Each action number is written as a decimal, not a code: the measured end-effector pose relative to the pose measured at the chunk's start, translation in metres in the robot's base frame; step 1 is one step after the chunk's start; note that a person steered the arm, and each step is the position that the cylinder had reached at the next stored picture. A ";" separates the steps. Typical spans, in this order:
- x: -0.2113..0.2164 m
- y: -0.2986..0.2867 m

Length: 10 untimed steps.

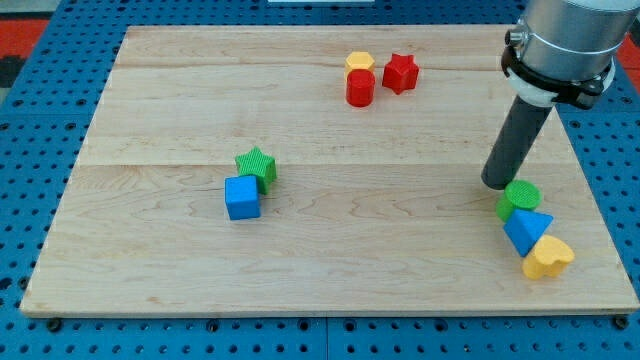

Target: Push the green star to the green circle

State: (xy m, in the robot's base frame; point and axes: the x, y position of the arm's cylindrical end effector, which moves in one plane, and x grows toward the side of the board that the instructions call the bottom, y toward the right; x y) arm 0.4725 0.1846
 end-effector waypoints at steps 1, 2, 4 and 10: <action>0.010 -0.017; 0.010 -0.061; 0.037 -0.210; -0.013 -0.097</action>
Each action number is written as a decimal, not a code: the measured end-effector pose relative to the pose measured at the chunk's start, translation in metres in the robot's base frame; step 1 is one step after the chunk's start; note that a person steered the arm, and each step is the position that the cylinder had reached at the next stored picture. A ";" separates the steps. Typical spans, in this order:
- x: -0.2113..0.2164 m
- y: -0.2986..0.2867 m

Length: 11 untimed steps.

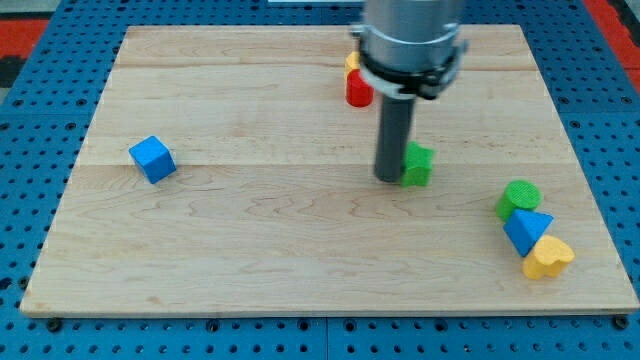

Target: Push the green star to the green circle

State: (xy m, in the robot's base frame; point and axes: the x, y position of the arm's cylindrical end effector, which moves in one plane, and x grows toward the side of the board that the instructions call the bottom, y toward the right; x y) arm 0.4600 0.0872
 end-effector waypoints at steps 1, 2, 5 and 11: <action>-0.001 0.001; -0.001 0.018; -0.018 0.013; -0.047 0.137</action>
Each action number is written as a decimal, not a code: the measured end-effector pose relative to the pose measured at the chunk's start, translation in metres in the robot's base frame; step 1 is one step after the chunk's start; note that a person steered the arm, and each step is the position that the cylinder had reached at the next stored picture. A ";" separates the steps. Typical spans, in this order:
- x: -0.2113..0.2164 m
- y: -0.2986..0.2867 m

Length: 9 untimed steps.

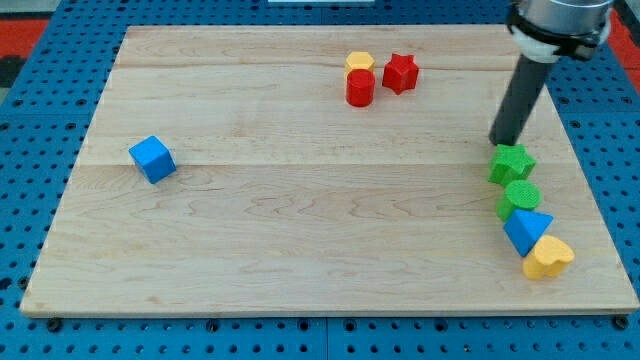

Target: Push the green star to the green circle

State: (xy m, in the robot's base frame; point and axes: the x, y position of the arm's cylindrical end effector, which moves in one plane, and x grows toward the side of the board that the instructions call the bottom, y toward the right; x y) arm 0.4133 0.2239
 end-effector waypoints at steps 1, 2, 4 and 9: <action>0.005 0.001; 0.024 -0.019; 0.028 -0.028; 0.055 -0.057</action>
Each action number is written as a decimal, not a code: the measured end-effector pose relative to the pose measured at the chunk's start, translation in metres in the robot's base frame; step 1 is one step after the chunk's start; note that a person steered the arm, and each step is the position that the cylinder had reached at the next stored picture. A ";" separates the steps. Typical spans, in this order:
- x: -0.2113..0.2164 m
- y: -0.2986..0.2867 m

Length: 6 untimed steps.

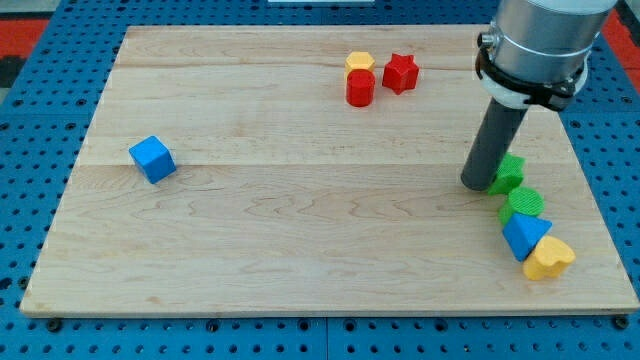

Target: Push the green star to the green circle

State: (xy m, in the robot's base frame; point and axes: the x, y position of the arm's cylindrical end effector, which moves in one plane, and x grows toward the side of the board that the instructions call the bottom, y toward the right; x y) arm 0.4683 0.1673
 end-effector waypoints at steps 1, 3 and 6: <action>-0.012 -0.002; -0.023 0.000; -0.007 -0.009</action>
